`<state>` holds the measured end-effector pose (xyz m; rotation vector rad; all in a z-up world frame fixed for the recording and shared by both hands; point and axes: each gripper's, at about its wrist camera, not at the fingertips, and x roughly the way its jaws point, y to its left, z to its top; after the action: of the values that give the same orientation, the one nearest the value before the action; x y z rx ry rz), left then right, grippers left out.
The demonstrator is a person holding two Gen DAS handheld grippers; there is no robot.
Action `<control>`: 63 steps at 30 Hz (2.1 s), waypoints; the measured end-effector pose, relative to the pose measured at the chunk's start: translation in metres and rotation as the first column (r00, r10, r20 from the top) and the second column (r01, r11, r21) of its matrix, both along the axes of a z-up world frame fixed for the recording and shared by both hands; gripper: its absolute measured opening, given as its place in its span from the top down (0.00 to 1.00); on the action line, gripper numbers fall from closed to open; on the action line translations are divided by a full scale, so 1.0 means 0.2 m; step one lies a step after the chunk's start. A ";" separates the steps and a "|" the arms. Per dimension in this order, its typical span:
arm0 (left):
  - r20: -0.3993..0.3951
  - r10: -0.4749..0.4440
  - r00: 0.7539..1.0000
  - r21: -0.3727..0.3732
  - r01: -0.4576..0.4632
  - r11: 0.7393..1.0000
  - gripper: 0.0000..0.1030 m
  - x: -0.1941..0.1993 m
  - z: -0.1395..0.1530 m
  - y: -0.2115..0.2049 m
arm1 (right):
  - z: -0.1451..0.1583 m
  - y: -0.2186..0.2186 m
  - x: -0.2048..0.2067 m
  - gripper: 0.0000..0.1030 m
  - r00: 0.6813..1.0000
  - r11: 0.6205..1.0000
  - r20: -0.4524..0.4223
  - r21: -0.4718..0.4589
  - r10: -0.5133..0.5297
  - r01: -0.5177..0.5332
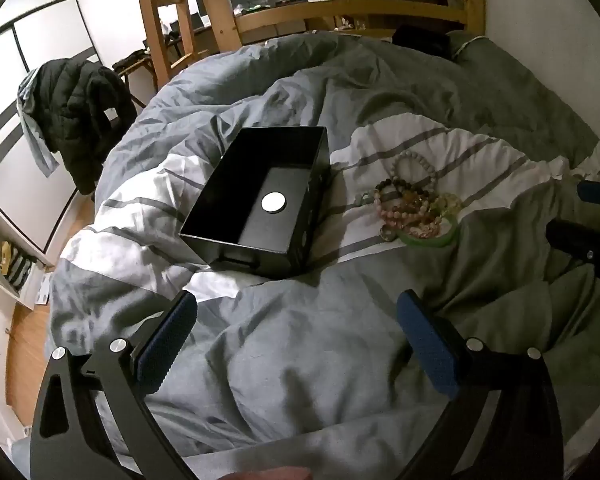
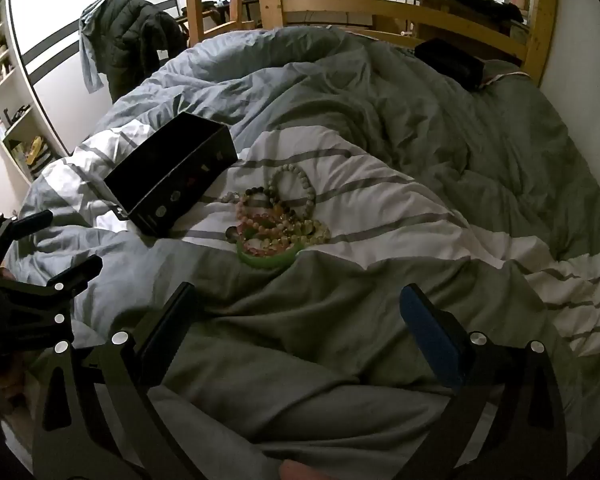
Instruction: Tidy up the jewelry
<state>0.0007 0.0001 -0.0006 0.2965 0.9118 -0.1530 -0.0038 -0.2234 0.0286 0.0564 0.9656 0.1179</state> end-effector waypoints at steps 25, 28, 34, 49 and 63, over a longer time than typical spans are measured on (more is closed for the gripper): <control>0.012 -0.002 1.000 0.002 0.002 1.000 0.04 0.00 0.00 0.00 | 0.00 0.01 -0.01 0.03 1.000 1.000 0.009 -0.005 -0.001 0.001; 0.012 -0.002 1.000 0.002 0.002 1.000 0.04 0.00 0.00 0.00 | 0.00 0.01 -0.01 0.03 1.000 1.000 0.009 -0.005 0.000 0.000; 0.013 -0.002 1.000 0.003 0.002 1.000 0.04 0.00 0.00 0.00 | 0.00 0.01 -0.01 0.03 1.000 1.000 0.009 -0.006 0.000 0.000; 0.014 -0.002 1.000 0.004 0.002 1.000 0.04 0.00 0.00 0.00 | 0.00 0.01 -0.01 0.03 1.000 1.000 0.011 -0.006 -0.001 0.001; 0.017 -0.002 1.000 0.002 0.002 1.000 0.04 -0.02 -0.01 -0.03 | 0.00 0.01 -0.01 0.03 1.000 1.000 0.011 -0.009 -0.001 0.001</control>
<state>-0.0025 -0.0049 -0.0020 0.3000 0.8944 -0.1511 -0.0054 -0.2213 0.0293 0.0483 0.9551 0.1130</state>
